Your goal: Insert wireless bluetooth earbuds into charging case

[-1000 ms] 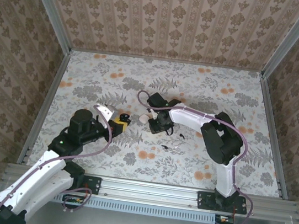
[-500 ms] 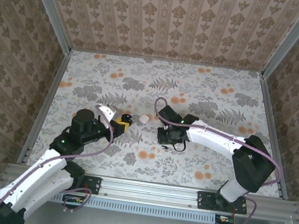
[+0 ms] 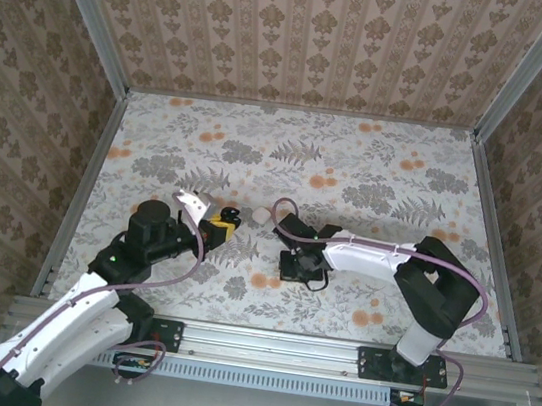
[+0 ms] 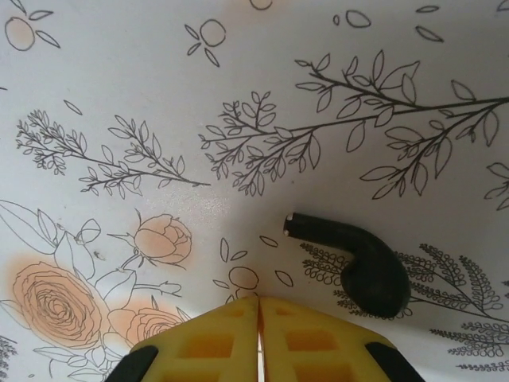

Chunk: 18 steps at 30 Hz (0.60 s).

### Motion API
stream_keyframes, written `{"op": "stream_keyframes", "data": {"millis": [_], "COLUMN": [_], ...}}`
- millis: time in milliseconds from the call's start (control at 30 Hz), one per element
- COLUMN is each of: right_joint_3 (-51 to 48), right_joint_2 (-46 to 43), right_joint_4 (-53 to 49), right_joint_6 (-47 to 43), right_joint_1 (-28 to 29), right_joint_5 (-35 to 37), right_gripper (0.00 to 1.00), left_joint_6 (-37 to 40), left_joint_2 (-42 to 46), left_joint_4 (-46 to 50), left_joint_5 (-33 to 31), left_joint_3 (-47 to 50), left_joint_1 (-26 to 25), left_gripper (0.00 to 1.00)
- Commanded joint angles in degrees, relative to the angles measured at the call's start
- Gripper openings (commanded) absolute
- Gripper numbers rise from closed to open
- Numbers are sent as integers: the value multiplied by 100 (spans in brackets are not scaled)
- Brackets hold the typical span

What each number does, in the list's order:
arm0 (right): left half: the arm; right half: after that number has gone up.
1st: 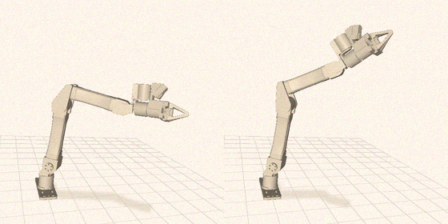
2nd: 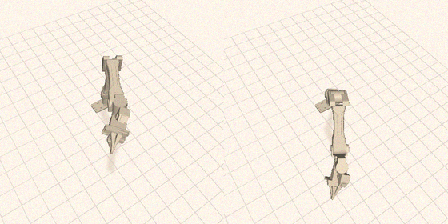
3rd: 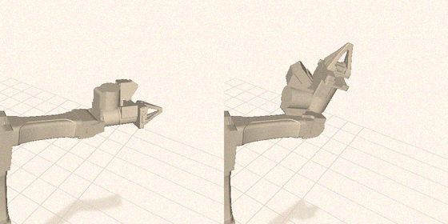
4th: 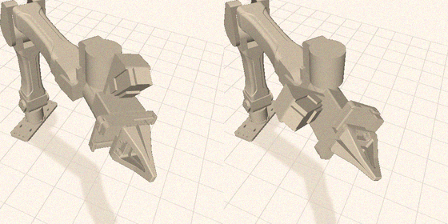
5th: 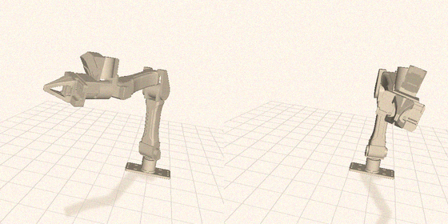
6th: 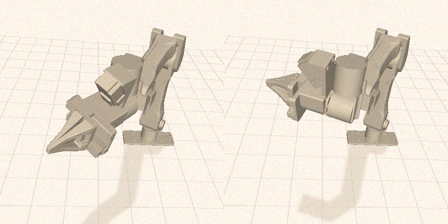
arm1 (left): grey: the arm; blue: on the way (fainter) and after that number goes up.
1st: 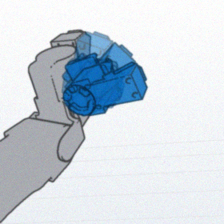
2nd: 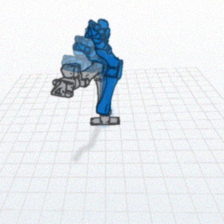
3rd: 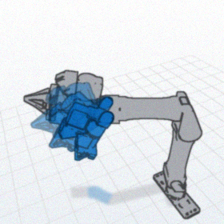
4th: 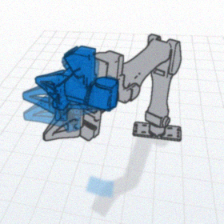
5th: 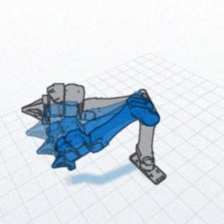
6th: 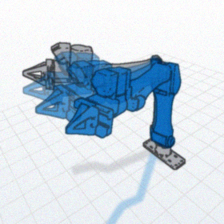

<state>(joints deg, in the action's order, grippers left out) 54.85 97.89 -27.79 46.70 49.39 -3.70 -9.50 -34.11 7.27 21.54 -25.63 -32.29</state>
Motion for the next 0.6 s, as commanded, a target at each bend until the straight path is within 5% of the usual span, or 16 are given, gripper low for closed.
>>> {"op": "stream_keyframes", "data": {"millis": [0, 567], "right_joint_3": [22, 756], "right_joint_2": [160, -286], "right_joint_4": [10, -771], "right_joint_6": [-39, -1248], "right_joint_1": [-206, -757], "right_joint_5": [107, 294], "right_gripper": [10, 8], "left_joint_6": [-79, -11], "left_joint_2": [45, -118], "left_joint_4": [-2, -74], "left_joint_5": [-72, -89], "left_joint_3": [102, 31], "left_joint_1": [-49, -58], "left_gripper": [0, 0]}}
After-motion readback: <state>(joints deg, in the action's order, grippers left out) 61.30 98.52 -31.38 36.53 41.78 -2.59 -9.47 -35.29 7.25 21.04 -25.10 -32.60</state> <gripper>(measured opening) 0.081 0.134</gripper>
